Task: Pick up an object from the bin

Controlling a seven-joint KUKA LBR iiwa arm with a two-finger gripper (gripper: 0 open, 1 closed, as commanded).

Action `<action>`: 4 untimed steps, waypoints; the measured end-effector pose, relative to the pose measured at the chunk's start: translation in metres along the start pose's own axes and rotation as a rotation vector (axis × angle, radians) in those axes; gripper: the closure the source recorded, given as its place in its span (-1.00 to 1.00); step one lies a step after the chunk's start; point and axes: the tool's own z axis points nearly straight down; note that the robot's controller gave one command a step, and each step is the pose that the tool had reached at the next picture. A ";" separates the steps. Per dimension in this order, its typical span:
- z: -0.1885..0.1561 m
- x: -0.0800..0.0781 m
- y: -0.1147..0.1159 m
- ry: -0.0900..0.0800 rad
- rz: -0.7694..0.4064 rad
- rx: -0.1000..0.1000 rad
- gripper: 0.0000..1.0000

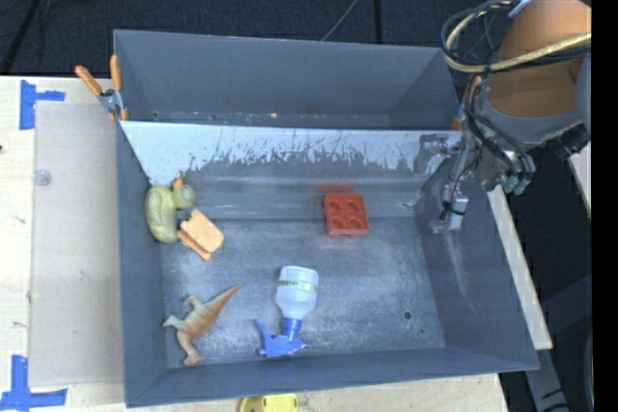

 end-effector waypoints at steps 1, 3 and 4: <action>-0.005 -0.001 0.000 -0.007 -0.002 0.001 -1.00; 0.082 0.002 0.061 0.002 0.136 -0.001 -1.00; 0.085 0.000 0.074 -0.008 0.089 0.001 -1.00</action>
Offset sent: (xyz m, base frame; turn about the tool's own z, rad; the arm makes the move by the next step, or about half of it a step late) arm -0.0037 0.0851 -0.1477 -0.0473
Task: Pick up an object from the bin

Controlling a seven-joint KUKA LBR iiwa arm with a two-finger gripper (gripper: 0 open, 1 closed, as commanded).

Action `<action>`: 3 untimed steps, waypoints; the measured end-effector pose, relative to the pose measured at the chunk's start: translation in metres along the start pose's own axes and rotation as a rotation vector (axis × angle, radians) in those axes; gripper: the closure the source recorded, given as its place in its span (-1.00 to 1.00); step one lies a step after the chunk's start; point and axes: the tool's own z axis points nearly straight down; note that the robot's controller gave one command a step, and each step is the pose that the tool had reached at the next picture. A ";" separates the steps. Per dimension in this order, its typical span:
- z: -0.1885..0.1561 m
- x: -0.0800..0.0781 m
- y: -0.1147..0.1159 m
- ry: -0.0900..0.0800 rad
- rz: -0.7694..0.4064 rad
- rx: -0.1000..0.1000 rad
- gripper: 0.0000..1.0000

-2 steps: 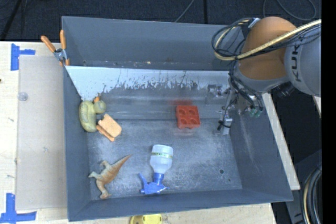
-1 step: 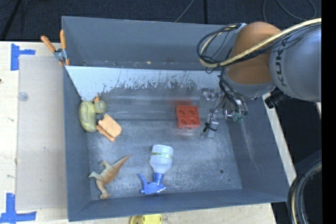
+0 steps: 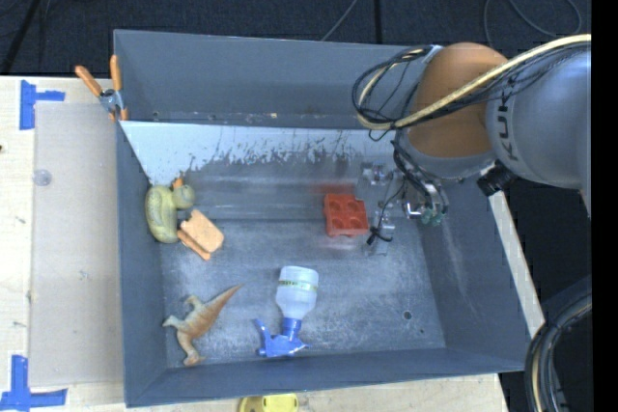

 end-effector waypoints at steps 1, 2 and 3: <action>0.030 0.002 -0.004 0.006 0.090 -0.001 -1.00; 0.048 -0.006 -0.007 -0.028 0.074 0.007 1.00; 0.048 -0.006 -0.007 -0.028 0.072 0.007 1.00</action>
Offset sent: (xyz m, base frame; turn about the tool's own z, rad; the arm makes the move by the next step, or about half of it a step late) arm -0.0034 -0.0010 -0.0623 0.0685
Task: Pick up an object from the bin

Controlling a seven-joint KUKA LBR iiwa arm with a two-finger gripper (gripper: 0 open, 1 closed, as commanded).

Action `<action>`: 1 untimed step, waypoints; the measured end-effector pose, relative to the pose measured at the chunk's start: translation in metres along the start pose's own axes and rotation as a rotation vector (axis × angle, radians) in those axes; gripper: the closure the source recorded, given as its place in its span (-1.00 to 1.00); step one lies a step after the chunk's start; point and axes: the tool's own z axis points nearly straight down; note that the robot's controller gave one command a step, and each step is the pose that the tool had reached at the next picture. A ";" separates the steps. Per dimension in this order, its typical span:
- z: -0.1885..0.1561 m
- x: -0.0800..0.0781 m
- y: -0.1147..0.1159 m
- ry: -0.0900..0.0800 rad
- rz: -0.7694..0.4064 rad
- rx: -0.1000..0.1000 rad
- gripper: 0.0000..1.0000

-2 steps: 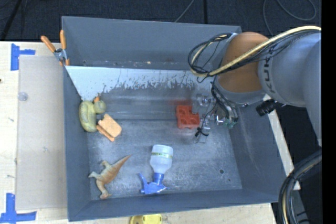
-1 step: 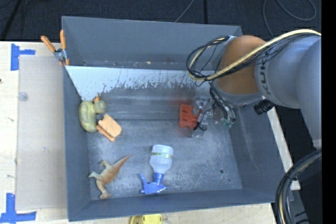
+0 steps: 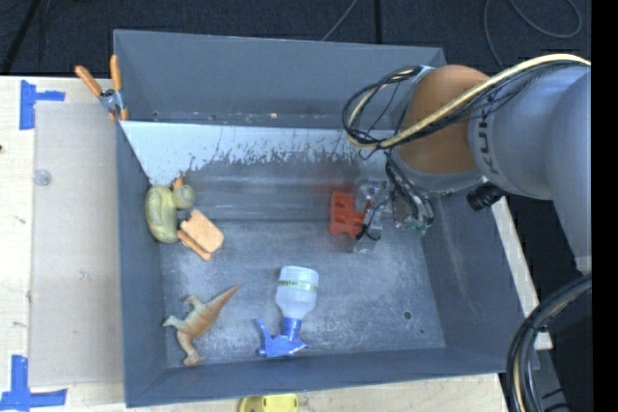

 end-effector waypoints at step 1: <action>-0.075 -0.003 -0.001 -0.005 0.000 -0.001 1.00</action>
Offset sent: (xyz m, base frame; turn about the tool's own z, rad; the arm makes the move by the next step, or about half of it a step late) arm 0.0001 -0.0001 0.0959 0.0000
